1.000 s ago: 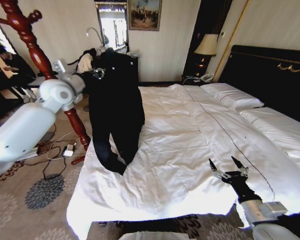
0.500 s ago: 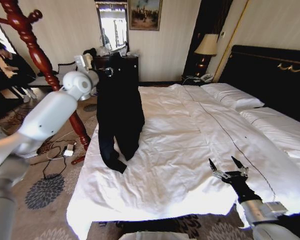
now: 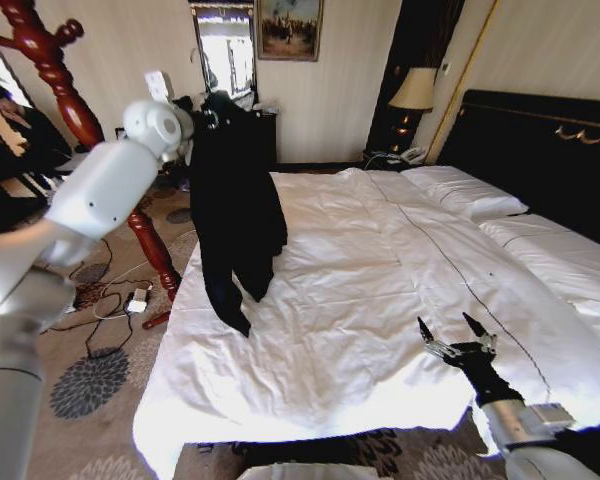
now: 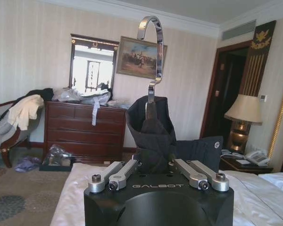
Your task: Pick up the clothes from the bed and hang them on the clothes hanger.
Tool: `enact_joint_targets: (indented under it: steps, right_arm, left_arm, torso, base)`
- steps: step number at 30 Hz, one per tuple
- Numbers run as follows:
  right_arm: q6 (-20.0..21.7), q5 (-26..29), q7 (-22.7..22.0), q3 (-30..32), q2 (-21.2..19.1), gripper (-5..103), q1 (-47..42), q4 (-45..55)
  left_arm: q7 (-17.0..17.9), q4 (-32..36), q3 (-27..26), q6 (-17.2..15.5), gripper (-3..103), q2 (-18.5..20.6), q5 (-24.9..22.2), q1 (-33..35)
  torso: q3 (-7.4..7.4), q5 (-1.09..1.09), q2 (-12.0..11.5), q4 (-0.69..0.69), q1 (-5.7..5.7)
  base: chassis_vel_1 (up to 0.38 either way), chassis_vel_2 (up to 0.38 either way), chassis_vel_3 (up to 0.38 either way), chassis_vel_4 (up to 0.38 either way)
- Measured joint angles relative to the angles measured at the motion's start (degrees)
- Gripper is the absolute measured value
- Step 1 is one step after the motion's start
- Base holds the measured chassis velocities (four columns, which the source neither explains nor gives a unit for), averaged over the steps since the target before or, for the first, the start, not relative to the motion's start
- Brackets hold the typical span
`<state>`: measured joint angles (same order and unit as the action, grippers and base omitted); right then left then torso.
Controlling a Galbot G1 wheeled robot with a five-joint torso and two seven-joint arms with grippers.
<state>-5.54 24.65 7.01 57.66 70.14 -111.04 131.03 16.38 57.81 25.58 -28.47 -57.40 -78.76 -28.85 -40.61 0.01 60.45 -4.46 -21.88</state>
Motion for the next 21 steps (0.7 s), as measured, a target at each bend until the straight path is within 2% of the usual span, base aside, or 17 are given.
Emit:
enact_joint_targets:
  steps: [6, 21]
  right_arm:
    - [0.0, 0.0, 0.0, 0.0, 0.0, 100, 0.0, 0.0]
    - [0.0, 0.0, 0.0, 0.0, 0.0, 100, 0.0, 0.0]
  left_arm:
    - [2.6, -0.7, -0.2, -2.6, 18, 0.0, -0.1, 0.1]
    - [2.1, -9.6, -0.1, -4.1, 18, -1.2, 0.5, -3.6]
  torso:
    - [0.00, -0.02, 0.0, 0.00, 0.00]
    - [0.00, -0.02, 0.0, 0.00, 0.00]
  base:
    - [0.000, 0.000, 0.000, 0.000]
    - [0.000, 0.000, 0.000, 0.000]
